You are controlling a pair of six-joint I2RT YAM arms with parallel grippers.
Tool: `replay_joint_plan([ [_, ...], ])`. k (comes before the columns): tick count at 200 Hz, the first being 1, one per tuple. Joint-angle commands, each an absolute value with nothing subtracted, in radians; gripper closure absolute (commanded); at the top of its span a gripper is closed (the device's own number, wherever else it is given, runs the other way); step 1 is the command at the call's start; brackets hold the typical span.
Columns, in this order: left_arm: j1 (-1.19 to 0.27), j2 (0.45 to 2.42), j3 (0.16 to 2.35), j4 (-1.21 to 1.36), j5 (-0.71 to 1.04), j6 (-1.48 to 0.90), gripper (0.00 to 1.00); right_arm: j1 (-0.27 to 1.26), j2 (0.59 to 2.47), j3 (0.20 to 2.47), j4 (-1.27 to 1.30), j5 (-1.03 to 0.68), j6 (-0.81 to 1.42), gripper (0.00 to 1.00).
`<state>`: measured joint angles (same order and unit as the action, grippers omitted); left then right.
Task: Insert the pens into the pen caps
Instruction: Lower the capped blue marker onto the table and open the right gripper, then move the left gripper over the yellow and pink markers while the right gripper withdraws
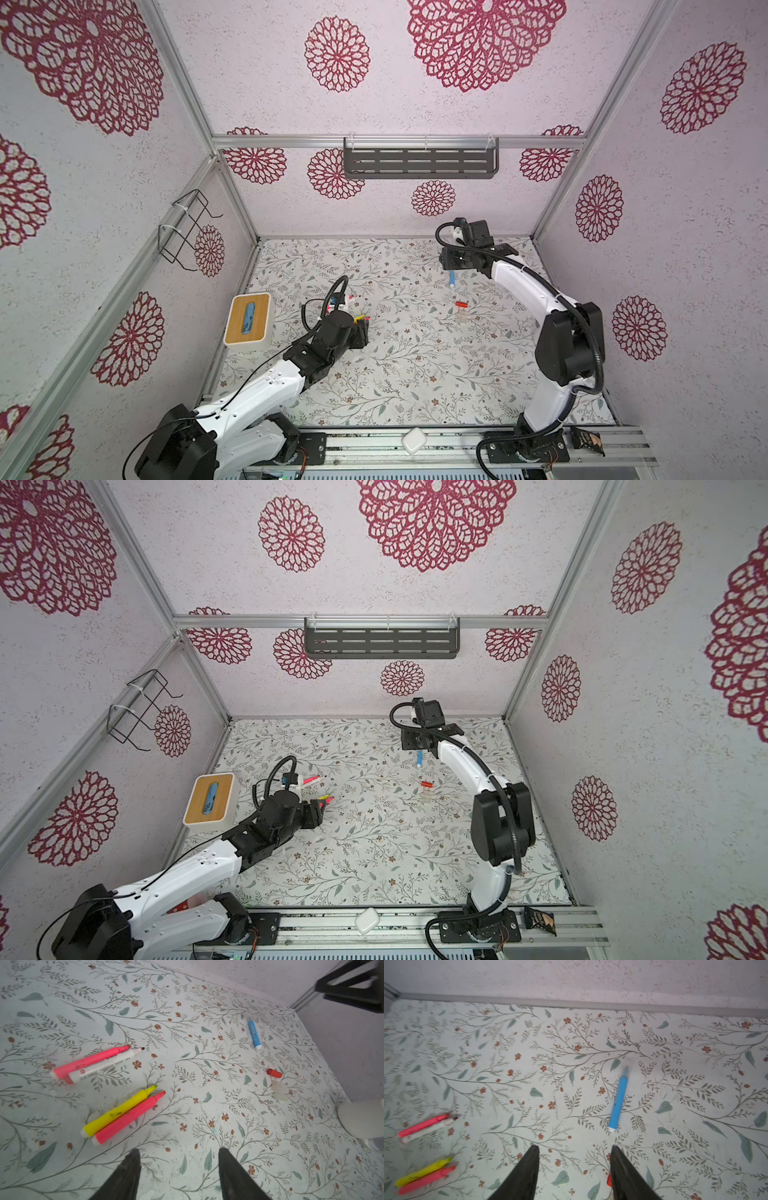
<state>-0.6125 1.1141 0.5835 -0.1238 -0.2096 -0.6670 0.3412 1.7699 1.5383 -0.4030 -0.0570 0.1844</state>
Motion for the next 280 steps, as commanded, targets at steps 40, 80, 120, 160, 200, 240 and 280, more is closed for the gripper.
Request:
replay_joint_plan([
  [40,-0.467,1.278,0.693,-0.219,-0.046,-0.648,0.40,0.362,1.505,1.224,-0.174,-0.276,0.170,0.39],
  [80,-0.431,1.388,0.757,-0.224,0.000,-0.595,0.43,0.362,1.405,1.037,-0.095,-0.350,0.213,0.38],
  [120,-0.415,1.470,0.818,-0.258,-0.015,-0.545,0.44,0.363,1.330,0.872,-0.041,-0.366,0.260,0.38],
  [160,-0.410,1.536,0.848,-0.284,-0.006,-0.513,0.46,0.363,1.253,0.761,-0.001,-0.385,0.292,0.38],
  [200,-0.409,1.567,0.850,-0.277,-0.002,-0.511,0.47,0.362,1.233,0.727,0.035,-0.410,0.314,0.38],
  [240,-0.409,1.581,0.854,-0.278,-0.017,-0.506,0.47,0.363,1.274,0.722,0.066,-0.453,0.342,0.38],
  [280,-0.409,1.604,0.865,-0.283,-0.022,-0.489,0.48,0.366,1.260,0.690,0.094,-0.459,0.358,0.38],
])
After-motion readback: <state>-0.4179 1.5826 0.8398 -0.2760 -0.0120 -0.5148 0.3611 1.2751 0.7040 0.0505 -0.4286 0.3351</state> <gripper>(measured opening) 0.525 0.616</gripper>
